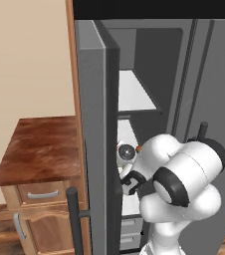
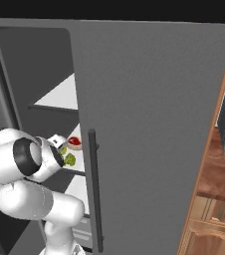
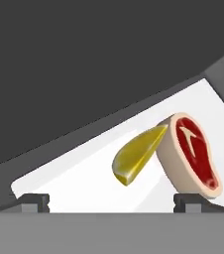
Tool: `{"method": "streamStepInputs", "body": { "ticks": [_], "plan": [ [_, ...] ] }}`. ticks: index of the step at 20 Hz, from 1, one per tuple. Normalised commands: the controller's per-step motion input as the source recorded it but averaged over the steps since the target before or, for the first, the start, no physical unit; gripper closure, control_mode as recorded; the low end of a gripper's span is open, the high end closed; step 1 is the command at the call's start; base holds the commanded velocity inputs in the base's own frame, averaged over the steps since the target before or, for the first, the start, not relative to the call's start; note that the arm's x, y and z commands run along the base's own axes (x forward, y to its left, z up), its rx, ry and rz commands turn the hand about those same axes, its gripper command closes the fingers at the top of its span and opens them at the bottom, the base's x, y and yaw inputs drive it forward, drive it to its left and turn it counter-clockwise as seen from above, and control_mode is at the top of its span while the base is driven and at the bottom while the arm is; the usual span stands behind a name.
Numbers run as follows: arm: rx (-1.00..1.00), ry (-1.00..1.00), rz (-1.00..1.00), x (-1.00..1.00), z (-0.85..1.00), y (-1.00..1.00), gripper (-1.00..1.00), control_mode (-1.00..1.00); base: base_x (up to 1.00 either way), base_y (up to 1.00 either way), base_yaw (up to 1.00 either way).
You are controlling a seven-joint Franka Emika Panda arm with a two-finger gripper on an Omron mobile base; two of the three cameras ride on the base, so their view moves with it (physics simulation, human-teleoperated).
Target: Take the steak and broccoli from the highest rack and move them to the second highest rack where the mango and lemon wedge are located, to maximize freezer space. Close the freezer door after rearranging.
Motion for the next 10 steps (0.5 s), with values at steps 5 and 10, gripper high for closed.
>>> {"method": "streamStepInputs", "body": {
  "ticks": [5,10],
  "plan": [
    [0.00,0.00,-0.09,-0.34,0.73,0.03,-1.00,-1.00,0.00,0.00,0.00],
    [0.03,0.00,-0.09,-0.35,0.93,0.00,-1.00,-1.00,0.00,0.00,0.00]
  ]
}}
